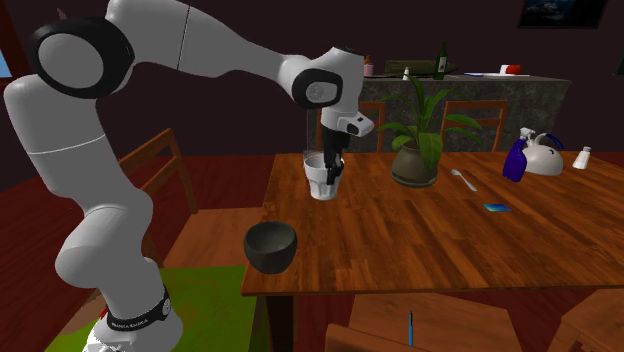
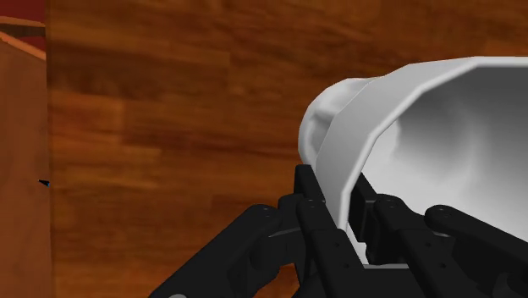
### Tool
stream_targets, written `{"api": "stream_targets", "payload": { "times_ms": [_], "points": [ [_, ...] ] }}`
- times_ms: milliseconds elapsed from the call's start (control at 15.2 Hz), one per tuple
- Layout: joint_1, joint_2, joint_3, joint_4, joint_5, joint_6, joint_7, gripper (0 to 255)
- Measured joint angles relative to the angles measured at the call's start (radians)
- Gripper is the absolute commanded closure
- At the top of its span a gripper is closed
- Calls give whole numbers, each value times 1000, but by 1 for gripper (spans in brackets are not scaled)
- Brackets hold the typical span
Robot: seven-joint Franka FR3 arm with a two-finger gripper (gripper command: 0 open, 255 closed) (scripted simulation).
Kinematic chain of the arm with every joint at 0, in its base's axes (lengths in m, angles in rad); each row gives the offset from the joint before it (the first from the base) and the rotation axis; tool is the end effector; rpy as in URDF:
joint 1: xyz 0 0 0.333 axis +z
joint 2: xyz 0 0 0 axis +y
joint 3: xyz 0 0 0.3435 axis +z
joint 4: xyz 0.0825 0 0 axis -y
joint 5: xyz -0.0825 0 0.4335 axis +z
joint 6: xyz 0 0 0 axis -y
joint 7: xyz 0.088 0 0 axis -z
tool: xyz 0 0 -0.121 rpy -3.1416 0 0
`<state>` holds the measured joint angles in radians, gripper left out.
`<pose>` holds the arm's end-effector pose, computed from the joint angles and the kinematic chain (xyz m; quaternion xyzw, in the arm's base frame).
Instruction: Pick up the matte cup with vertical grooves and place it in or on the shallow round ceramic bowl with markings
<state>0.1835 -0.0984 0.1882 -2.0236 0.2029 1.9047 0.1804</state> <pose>0.5239 0.2252 0.4874 -0.9944 -0.0604 0.0338 0.0800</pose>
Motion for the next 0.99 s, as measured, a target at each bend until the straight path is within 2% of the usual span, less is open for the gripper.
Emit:
{"api": "stream_targets", "payload": {
  "times_ms": [330,660,990],
  "points": [
    [-1,-13,-2,51,-2,-63,10,255],
    [-19,-150,-35,-74,13,-85,-46,255],
    [-39,-339,-87,-216,13,-144,-111,255]
  ]
}}
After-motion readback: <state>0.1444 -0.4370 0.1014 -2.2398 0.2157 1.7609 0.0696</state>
